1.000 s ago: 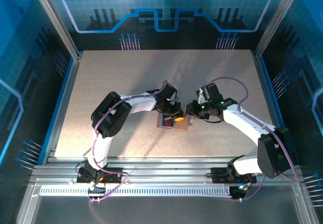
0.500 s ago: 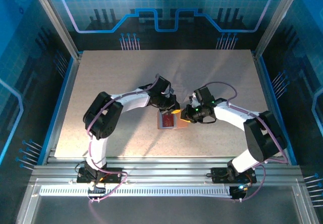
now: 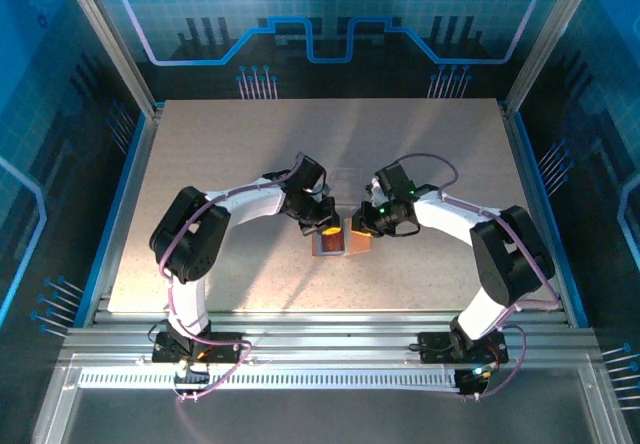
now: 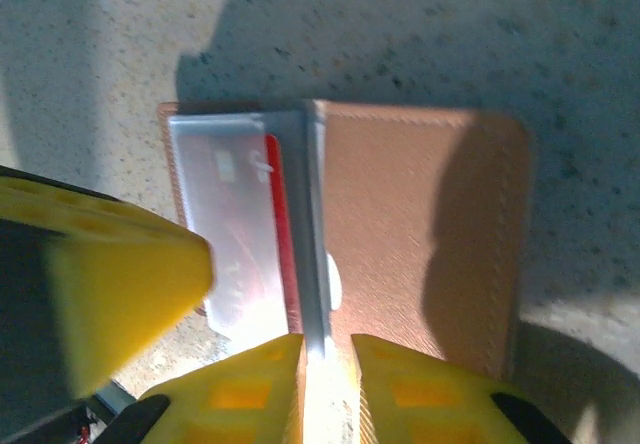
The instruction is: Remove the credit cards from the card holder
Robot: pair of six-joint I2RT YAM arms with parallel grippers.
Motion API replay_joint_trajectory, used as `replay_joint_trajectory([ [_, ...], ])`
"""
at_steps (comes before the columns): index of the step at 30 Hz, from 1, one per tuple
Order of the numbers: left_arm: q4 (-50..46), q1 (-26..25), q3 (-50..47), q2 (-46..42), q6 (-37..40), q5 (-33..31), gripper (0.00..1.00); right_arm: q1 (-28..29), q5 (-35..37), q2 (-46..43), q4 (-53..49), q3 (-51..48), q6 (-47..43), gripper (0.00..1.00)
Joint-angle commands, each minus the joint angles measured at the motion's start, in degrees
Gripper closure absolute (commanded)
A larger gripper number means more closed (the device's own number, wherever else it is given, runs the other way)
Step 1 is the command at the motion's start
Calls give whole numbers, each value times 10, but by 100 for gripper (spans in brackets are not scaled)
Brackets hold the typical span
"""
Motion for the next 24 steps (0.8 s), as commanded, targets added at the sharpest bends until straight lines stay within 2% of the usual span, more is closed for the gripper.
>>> replay_joint_trajectory([
  [1,-58,-1,-9,-21,34,-11,96,6,-14,24,-25,23,-28,81],
  [8,-98,0,-28,-61,47,-64,95,7,-19,43,-21,23,-33,82],
  [12,-97,1,-31,-51,46,-64,95,10,-20,52,-14,17,-33,82],
  [18,-105,1,-37,-54,44,-106,96,10,-20,54,-12,11,-36,83],
  [24,-110,1,-35,-32,40,-115,98,11,-13,55,-4,1,-41,84],
])
